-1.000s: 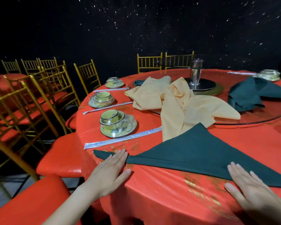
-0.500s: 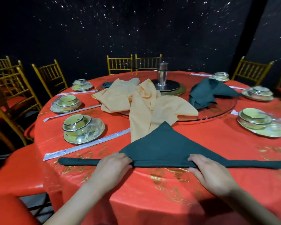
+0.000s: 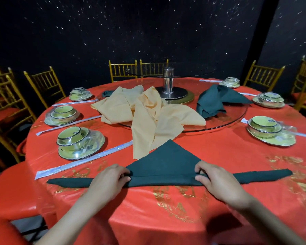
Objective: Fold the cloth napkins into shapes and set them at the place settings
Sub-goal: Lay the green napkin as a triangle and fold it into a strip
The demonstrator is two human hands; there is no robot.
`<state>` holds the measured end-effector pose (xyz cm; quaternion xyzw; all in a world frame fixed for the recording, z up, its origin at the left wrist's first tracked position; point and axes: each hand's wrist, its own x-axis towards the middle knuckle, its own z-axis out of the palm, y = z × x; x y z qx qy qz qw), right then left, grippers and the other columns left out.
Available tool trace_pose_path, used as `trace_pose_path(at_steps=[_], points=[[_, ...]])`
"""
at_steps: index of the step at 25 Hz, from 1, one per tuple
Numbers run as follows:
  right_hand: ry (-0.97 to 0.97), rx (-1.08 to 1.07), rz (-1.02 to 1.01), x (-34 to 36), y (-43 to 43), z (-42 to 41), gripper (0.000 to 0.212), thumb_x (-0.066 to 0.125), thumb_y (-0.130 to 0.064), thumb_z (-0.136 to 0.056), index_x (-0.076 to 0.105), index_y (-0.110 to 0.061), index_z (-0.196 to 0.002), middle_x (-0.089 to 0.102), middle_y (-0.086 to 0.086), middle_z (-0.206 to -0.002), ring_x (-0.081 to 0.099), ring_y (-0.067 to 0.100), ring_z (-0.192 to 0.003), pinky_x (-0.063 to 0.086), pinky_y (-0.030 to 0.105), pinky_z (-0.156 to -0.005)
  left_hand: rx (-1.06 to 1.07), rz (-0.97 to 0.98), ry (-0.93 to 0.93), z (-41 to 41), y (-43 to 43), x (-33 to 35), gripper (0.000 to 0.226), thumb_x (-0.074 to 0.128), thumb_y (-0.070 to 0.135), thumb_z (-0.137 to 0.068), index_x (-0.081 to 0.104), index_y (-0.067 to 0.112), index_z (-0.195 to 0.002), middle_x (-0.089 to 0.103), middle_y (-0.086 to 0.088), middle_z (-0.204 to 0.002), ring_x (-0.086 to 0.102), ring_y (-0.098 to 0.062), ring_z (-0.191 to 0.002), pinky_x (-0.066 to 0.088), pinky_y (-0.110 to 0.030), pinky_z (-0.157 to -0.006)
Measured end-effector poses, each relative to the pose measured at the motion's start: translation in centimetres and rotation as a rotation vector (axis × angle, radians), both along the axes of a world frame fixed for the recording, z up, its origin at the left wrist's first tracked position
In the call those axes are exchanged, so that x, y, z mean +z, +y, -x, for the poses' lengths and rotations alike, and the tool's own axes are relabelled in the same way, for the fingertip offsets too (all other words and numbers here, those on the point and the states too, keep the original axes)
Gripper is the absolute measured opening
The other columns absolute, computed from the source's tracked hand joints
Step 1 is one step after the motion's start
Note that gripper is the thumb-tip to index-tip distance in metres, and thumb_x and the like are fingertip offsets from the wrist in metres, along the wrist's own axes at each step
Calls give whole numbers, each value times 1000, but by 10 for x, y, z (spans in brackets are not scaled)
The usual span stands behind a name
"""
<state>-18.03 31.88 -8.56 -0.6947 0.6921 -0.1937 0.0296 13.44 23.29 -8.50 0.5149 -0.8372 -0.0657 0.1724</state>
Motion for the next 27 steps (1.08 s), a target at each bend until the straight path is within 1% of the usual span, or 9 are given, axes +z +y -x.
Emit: trace_pose_path(at_steps=[3,6,8,11,17,20,23,25,27], points=[[43,-18,72,-8,-2,4,4,67,-30,-83,64,-31,-85,55,-16,-89,55,14,-91,38,31,-76,-44,82,12,1,-2,-3,21,62,24,-86,64,26,-107,57,8,-95,55,-20,-94,47,-35,-77],[96,9,212,-14,-1,8,8,69,-35,-78,68,-34,-70,54,-18,-77,51,6,-75,34,26,-65,-240,183,21,7,8,-6,14,48,29,-85,60,28,-93,56,12,-89,54,-12,-81,46,-28,-67],[94,49,205,-14,2,11,25,50,-49,-81,70,-35,-74,53,-20,-76,46,1,-73,31,18,-63,-276,172,-5,10,13,-7,19,46,41,-84,60,30,-91,59,16,-87,54,-8,-80,46,-23,-65],[83,89,183,-18,5,17,41,43,-60,-80,73,-34,-91,54,-22,-82,47,-1,-76,26,10,-70,-264,185,-24,10,12,-9,27,46,48,-80,64,30,-90,60,18,-89,55,-5,-80,47,-20,-64],[107,101,227,-18,8,20,37,44,-54,-80,74,-35,-90,55,-23,-81,44,2,-78,26,8,-67,-258,212,-70,8,13,-10,25,44,42,-81,67,30,-82,62,17,-75,60,-11,-69,49,-21,-53],[103,117,213,-22,13,22,35,44,-50,-82,73,-34,-93,57,-22,-85,45,2,-81,34,13,-65,-240,198,-113,10,20,-5,26,44,43,-81,66,29,-80,59,15,-73,58,-13,-67,50,-26,-51],[100,132,211,-30,15,19,39,42,-47,-86,74,-28,-97,67,-13,-102,60,5,-93,50,26,-76,-234,183,-108,36,33,-1,31,43,45,-85,66,26,-87,63,12,-80,62,-15,-73,53,-28,-60],[118,143,201,-32,16,18,44,38,-48,-90,74,-24,-99,70,-8,-109,64,8,-100,49,25,-87,-318,166,-94,71,41,-2,37,41,43,-87,67,22,-102,70,7,-101,66,-15,-91,55,-27,-76],[130,151,190,-31,18,17,42,41,-44,-87,74,-23,-101,70,-6,-109,63,6,-105,49,27,-90,-394,156,-134,110,51,-9,49,37,45,-88,64,15,-115,65,-3,-120,63,-17,-109,51,-33,-90]])
